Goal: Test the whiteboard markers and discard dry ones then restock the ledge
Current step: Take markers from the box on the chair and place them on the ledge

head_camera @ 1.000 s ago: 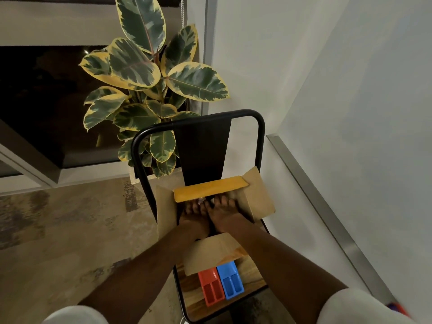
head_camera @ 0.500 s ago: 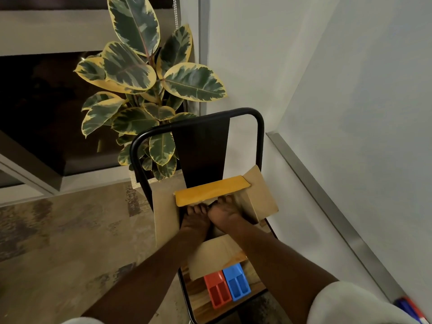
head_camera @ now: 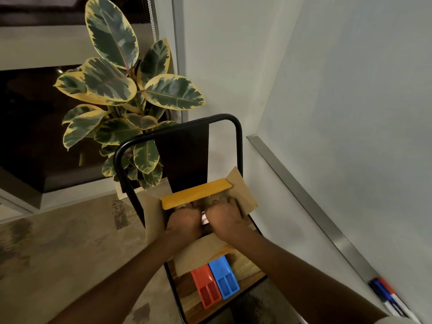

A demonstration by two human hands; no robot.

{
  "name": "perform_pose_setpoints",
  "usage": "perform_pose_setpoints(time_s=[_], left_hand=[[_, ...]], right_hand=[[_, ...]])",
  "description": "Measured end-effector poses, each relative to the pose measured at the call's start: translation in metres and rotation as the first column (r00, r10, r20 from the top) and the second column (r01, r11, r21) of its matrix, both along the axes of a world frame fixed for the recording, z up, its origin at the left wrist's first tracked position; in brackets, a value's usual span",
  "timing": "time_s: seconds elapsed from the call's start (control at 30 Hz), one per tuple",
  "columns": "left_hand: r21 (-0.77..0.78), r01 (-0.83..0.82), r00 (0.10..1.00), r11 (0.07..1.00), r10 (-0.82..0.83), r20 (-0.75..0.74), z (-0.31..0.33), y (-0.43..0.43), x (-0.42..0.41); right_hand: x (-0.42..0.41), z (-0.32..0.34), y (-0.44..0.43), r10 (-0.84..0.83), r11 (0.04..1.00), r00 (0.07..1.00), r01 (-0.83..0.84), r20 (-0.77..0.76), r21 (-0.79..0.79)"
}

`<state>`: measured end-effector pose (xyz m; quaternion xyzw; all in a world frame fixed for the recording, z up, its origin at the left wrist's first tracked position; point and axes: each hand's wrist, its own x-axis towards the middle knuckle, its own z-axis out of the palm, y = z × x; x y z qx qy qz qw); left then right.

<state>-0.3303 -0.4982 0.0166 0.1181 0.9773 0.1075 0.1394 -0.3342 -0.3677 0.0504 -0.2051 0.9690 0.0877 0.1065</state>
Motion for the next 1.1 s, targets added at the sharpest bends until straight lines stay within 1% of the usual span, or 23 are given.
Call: perform_pose_setpoints(time_s=[0.1, 0.17, 0.2, 0.27, 0.3, 0.4, 0.43, 0.47, 0.53, 0.57, 0.6, 0.63, 0.67, 0.7, 0.73, 0.77, 0.8, 0.83, 0.87, 0.9, 0.97, 1.03, 1.1], left_hand=[[0.043, 0.032, 0.999, 0.999, -0.031, -0.036, 0.02, 0.005, 0.01], [0.068, 0.059, 0.996, 0.996, -0.054, -0.073, 0.033, 0.01, 0.016], [0.079, 0.067, 0.994, 0.995, -0.059, -0.096, 0.038, 0.014, 0.018], [0.047, 0.097, 0.985, 0.994, -0.09, -0.144, 0.05, 0.022, 0.021], [0.036, 0.102, 0.98, 0.994, -0.094, -0.177, 0.058, 0.027, 0.023], [0.074, 0.171, 0.959, 0.982, -0.149, -0.24, 0.073, 0.048, 0.024], [0.086, 0.163, 0.949, 0.983, -0.132, -0.288, 0.076, 0.056, 0.023], [0.127, 0.133, 0.952, 0.983, -0.091, -0.293, 0.082, 0.064, 0.025], [0.252, 0.064, 0.97, 0.966, -0.001, -0.244, 0.093, 0.082, 0.035], [0.261, 0.053, 0.965, 0.964, 0.017, -0.261, 0.098, 0.091, 0.04], [0.235, 0.062, 0.954, 0.97, 0.011, -0.298, 0.103, 0.1, 0.045], [0.238, 0.064, 0.943, 0.969, 0.019, -0.331, 0.109, 0.109, 0.051], [0.271, 0.074, 0.941, 0.96, 0.023, -0.338, 0.113, 0.119, 0.057], [0.314, 0.091, 0.939, 0.945, 0.023, -0.343, 0.119, 0.129, 0.064], [0.359, 0.117, 0.932, 0.926, 0.022, -0.361, 0.121, 0.14, 0.069], [0.4, 0.146, 0.924, 0.905, 0.02, -0.383, 0.123, 0.152, 0.075], [0.429, 0.178, 0.919, 0.885, 0.006, -0.395, 0.127, 0.163, 0.082], [0.439, 0.213, 0.912, 0.873, -0.016, -0.411, 0.13, 0.176, 0.088], [0.45, 0.242, 0.909, 0.86, -0.039, -0.414, 0.135, 0.188, 0.096], [0.463, 0.269, 0.911, 0.845, -0.067, -0.407, 0.139, 0.199, 0.104], [0.493, 0.336, 0.906, 0.802, -0.132, -0.402, 0.142, 0.221, 0.12], [0.497, 0.37, 0.901, 0.785, -0.173, -0.397, 0.143, 0.243, 0.137], [0.486, 0.405, 0.891, 0.774, -0.214, -0.401, 0.138, 0.266, 0.154]], right_hand=[[0.015, 0.01, 0.013, 0.056, 0.998, 0.995, -0.054, -0.087, 0.027], [0.022, 0.022, 0.021, 0.062, 0.998, 0.989, -0.061, -0.136, 0.012], [0.025, 0.029, 0.026, 0.043, 0.998, 0.984, -0.05, -0.175, -0.034], [0.032, 0.044, 0.036, 0.005, 0.989, 0.962, -0.045, -0.275, -0.138], [0.036, 0.051, 0.042, -0.014, 0.987, 0.947, -0.039, -0.322, -0.159], [0.047, 0.064, 0.058, -0.13, 0.968, 0.889, 0.019, -0.44, -0.249], [0.052, 0.069, 0.064, -0.192, 0.952, 0.867, 0.051, -0.459, -0.301], [0.056, 0.074, 0.069, -0.248, 0.934, 0.851, 0.082, -0.464, -0.348], [0.068, 0.08, 0.079, -0.32, 0.904, 0.827, 0.121, -0.461, -0.41], [0.074, 0.083, 0.085, -0.365, 0.874, 0.814, 0.132, -0.452, -0.468], [0.081, 0.084, 0.09, -0.439, 0.808, 0.798, 0.149, -0.414, -0.569], [0.089, 0.086, 0.095, -0.529, 0.692, 0.784, 0.178, -0.324, -0.699], [0.096, 0.088, 0.1, -0.606, 0.524, 0.775, 0.218, -0.18, -0.823], [0.103, 0.091, 0.104, -0.641, 0.319, 0.768, 0.257, -0.008, -0.912], [0.111, 0.095, 0.109, -0.633, 0.112, 0.759, 0.289, 0.156, -0.951], [0.119, 0.101, 0.115, -0.592, -0.057, 0.755, 0.311, 0.283, -0.949], [0.128, 0.105, 0.122, -0.548, -0.175, 0.756, 0.317, 0.359, -0.932], [0.138, 0.11, 0.129, -0.515, -0.254, 0.763, 0.3, 0.391, -0.92], [0.149, 0.114, 0.137, -0.504, -0.3, 0.77, 0.27, 0.392, -0.915], [0.16, 0.117, 0.145, -0.51, -0.325, 0.772, 0.237, 0.38, -0.916], [0.182, 0.119, 0.161, -0.558, -0.348, 0.743, 0.193, 0.368, -0.917], [0.201, 0.119, 0.179, -0.626, -0.335, 0.69, 0.182, 0.363, -0.924], [0.22, 0.116, 0.2, -0.692, -0.298, 0.633, 0.189, 0.348, -0.936]])
